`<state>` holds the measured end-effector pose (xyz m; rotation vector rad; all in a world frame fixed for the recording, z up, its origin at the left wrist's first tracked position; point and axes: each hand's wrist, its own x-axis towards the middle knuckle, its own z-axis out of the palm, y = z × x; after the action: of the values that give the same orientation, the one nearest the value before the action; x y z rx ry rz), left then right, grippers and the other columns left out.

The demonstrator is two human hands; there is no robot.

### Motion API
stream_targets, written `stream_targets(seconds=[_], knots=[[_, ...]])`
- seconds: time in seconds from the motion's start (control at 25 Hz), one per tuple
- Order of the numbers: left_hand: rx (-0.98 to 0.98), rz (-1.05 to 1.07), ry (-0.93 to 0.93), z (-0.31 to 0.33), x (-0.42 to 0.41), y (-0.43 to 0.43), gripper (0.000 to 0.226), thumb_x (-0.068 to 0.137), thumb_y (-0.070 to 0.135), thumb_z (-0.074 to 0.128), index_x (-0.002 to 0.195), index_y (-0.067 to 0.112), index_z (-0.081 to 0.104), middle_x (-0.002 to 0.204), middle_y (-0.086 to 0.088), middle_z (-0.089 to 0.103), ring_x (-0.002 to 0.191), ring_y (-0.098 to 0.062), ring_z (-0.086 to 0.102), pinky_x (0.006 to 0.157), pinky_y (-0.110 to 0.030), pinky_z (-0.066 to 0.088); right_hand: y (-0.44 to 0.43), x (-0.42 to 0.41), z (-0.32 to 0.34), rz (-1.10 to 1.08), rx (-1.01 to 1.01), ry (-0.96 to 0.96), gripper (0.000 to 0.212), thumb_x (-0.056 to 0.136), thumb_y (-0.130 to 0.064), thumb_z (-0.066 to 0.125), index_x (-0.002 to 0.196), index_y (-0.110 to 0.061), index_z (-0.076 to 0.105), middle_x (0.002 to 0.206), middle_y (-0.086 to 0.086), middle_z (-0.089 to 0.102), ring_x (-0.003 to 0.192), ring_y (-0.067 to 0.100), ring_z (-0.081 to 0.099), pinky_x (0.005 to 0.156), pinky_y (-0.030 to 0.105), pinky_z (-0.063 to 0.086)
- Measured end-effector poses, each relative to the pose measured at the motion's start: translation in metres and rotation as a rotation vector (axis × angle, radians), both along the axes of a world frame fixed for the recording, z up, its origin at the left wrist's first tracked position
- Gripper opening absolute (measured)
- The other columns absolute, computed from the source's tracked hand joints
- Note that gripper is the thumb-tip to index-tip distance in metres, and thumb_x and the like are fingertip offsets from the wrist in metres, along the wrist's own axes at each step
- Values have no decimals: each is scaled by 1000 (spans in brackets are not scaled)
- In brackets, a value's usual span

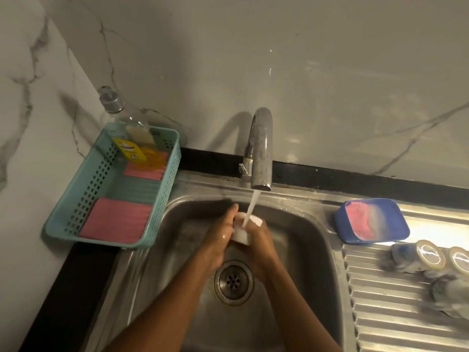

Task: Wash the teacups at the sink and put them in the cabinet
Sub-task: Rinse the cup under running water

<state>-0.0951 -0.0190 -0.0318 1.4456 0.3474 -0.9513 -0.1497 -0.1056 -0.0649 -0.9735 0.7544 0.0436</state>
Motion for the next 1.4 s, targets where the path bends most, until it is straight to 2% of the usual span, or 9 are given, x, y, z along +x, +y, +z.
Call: stream_targets(seconds=[0.28,0.36,0.56,0.72,0.88,1.0,1.12,1.24,1.4], knots=[[279,67,-376,-19,-11,-1,19,106,34,46,103,26,63,102,0,69,97,-22,68,89,-43,56,3,26,-1,-70,545,213,41,78,-30,62,111,-5,63,93,15,65,85,26,65,79,37,53],[276,125,-268,-16,-9,1,25,106,37,44,101,25,66,100,-4,70,93,-24,68,86,-43,57,4,20,7,61,298,283,35,90,-33,60,109,-4,64,93,14,68,80,25,67,70,37,57],[230,60,-16,-1,-13,7,29,103,20,46,99,9,73,94,-14,75,84,-27,69,67,-33,55,8,-2,29,479,-1038,387,46,86,-41,74,122,-19,53,106,1,70,93,15,69,71,25,55],[239,1,-193,6,-10,1,25,100,20,56,88,11,75,85,-11,76,80,-28,70,77,-40,59,5,-7,57,725,-1406,416,60,89,-39,69,137,-14,44,112,7,68,99,24,69,75,31,55],[152,-16,-402,36,7,-7,43,96,-5,49,132,16,62,128,3,59,76,6,52,58,-3,45,10,-6,74,768,-1411,481,65,86,-42,70,135,-6,48,126,10,56,111,25,64,81,31,53],[75,-105,-541,58,25,-11,75,93,-11,42,159,21,30,157,7,35,123,-6,55,88,-4,39,11,-10,82,708,-1327,562,78,81,-43,77,138,-3,42,128,10,57,116,27,62,82,30,50],[34,-229,-621,66,35,-16,74,94,-9,43,159,23,28,161,0,35,143,-20,42,79,-3,39,14,-21,90,622,-1220,600,84,77,-41,82,137,-2,36,129,11,60,120,29,61,91,34,52],[66,-359,-658,66,45,-19,71,97,-5,42,159,28,29,158,-7,39,105,-10,61,56,-4,45,17,-35,96,521,-1076,616,83,78,-38,83,138,-2,38,132,11,59,121,27,58,92,32,51],[252,-251,-851,63,23,-5,36,102,11,51,136,9,62,142,-13,58,118,-29,61,81,-23,45,20,-55,98,372,-813,581,58,83,-39,78,125,-4,59,115,11,65,102,27,66,77,38,60]])
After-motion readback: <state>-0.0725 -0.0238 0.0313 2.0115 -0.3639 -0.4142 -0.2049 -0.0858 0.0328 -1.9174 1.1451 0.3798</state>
